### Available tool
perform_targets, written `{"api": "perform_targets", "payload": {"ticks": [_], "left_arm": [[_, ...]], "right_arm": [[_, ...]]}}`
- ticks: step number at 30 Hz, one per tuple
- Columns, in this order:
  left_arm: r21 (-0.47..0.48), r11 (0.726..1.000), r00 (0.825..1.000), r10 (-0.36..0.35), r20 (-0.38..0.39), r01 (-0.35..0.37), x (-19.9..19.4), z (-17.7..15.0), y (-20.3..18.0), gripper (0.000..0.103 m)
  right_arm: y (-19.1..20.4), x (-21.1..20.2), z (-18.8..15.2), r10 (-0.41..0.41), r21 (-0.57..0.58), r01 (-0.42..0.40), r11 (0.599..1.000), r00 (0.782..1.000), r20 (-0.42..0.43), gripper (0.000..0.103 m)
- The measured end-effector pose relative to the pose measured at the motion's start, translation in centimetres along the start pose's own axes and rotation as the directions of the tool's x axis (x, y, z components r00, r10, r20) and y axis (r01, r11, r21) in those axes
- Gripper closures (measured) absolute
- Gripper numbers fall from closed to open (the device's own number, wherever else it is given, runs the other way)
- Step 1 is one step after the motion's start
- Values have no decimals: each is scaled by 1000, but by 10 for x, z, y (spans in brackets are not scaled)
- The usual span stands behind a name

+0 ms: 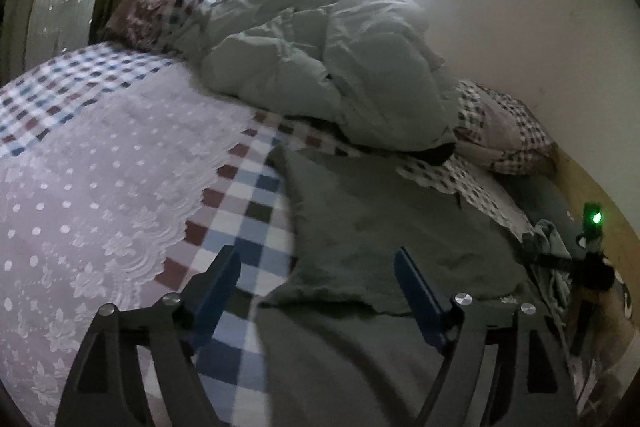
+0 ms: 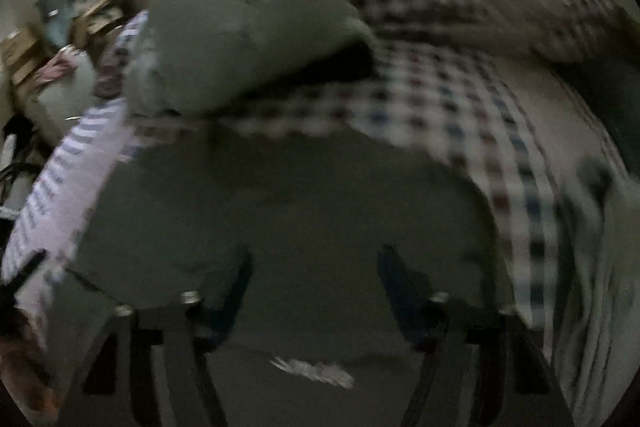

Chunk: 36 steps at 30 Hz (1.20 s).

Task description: Fold clothes

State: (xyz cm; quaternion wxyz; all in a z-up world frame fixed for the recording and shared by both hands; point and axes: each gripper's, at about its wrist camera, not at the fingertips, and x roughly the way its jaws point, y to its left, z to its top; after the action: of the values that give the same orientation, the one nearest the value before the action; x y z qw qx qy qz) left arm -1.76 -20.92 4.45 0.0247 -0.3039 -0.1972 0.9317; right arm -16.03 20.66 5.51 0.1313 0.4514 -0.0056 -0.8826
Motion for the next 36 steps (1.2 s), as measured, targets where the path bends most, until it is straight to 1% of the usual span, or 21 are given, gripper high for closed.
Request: {"api": "perform_targets", "payload": {"ticks": [1,2,3,4,6,9,12,13,15,17,19,21,22,23,25,27,30,31,32,34,36], "left_arm": [[6,1000,1000,5,-7,-5,2,0,-2,20],[15,1000,1000,16,-14,-16,5,-1,-5,20],[22,999,999,33,-21,-32,8,-2,-6,20],[25,999,999,45,-27,-45,11,-2,-6,20],[26,998,997,66,-39,-65,16,-3,-7,20],[21,996,995,89,-47,-88,20,-3,-6,20],[15,995,994,99,-35,-98,17,-1,-6,20],[15,995,995,101,-29,-100,15,0,-6,20],[19,995,995,102,-11,-102,10,1,-8,20],[28,995,995,100,13,-100,3,3,-12,20],[48,994,995,95,43,-97,-6,4,-17,20],[73,992,992,97,81,-103,-18,4,-22,20],[81,991,991,95,98,-103,-24,5,-24,20],[88,991,989,91,114,-102,-30,5,-26,20],[89,991,984,88,153,-103,-45,5,-29,19],[82,992,981,79,178,-95,-57,3,-31,18],[94,993,982,48,181,-66,-72,-11,-47,18],[102,993,984,36,177,-55,-77,-16,-55,18],[121,992,985,20,173,-41,-80,-24,-67,18],[178,984,986,-16,164,-14,-85,-41,-96,18],[253,967,989,-56,137,19,-87,-62,-130,18]], "right_arm": [[-5,2,-9,2,10,-2,1000,1000,-4,57],[-6,6,-17,-1,8,1,1000,1000,-9,72],[-6,12,-24,-12,0,12,1000,1000,-19,80],[-6,16,-29,-29,-8,28,1000,999,-34,90],[-5,25,-37,-71,-17,70,997,995,-63,95],[-11,24,-45,-100,-15,100,995,992,-74,100],[-16,13,-49,-115,-8,115,993,989,-87,100],[-18,7,-51,-127,-7,127,992,988,-89,95],[-24,-12,-57,-135,15,137,990,988,-71,94],[-31,-36,-65,-123,60,125,990,992,-38,93],[-39,-71,-80,-113,107,110,988,993,23,90],[-41,-103,-97,-111,127,99,987,990,91,81],[-41,-119,-107,-111,125,96,988,986,126,70],[-41,-134,-115,-113,121,94,988,981,157,55],[-42,-168,-138,-126,116,101,988,964,233,48],[-45,-197,-158,-147,128,114,985,945,292,45],[-51,-233,-189,-198,189,136,972,912,360,39],[-53,-241,-198,-217,204,149,968,904,369,35],[-54,-247,-209,-250,223,176,959,894,372,28],[-58,-258,-229,-309,257,221,941,873,378,23],[-65,-268,-247,-326,281,227,933,864,384,20]]}}
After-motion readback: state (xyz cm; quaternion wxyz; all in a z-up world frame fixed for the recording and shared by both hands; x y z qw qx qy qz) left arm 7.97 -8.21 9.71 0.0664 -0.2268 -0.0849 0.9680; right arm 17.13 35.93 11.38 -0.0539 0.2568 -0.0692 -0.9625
